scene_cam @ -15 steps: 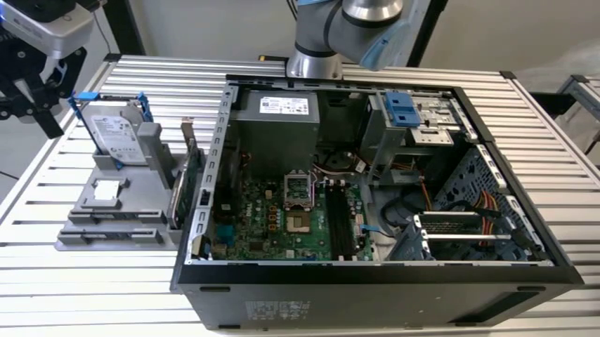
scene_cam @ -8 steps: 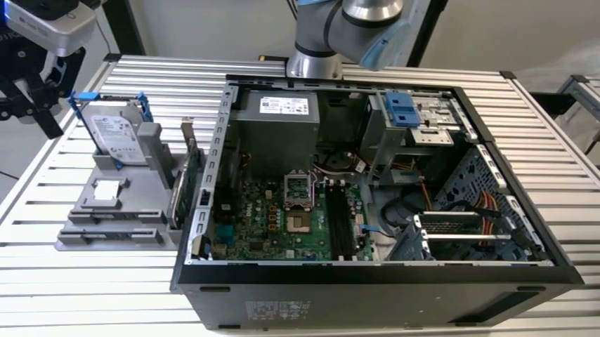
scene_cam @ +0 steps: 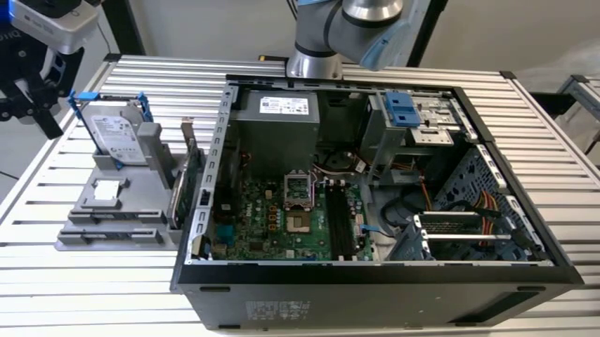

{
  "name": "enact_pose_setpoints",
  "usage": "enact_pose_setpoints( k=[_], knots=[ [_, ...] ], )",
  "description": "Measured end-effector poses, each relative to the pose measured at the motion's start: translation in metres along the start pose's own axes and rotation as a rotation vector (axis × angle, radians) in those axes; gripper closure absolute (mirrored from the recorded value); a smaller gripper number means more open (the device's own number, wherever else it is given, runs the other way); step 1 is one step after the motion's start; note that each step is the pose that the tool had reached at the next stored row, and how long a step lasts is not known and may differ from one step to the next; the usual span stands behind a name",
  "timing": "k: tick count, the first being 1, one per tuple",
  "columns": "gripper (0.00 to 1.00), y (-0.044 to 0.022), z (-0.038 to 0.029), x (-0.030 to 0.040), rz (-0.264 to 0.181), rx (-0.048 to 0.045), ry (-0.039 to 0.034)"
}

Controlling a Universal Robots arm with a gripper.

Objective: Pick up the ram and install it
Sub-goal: 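Reach for the ram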

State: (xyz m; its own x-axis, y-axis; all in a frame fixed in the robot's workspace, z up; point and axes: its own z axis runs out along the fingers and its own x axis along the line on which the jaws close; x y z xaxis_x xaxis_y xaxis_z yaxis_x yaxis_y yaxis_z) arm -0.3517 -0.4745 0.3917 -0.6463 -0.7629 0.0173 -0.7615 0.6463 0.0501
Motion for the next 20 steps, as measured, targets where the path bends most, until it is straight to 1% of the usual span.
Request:
enact_pose_setpoints(
  k=[3, 5, 7, 17, 20],
  knots=[
    [1.00, 0.0000, 0.0000, 0.0000, -0.014, 0.0003, 0.0007],
    [1.00, 0.0000, 0.0000, 0.0000, -0.016, 0.0003, 0.0009],
    [1.00, 0.0000, 0.0000, 0.0000, -0.016, 0.0020, 0.0028],
    [1.00, 0.0000, 0.0000, 0.0000, -0.016, 0.0027, 0.0037],
    [1.00, 0.0000, 0.0000, 0.0000, -0.030, 0.0030, 0.0044]
  ],
)
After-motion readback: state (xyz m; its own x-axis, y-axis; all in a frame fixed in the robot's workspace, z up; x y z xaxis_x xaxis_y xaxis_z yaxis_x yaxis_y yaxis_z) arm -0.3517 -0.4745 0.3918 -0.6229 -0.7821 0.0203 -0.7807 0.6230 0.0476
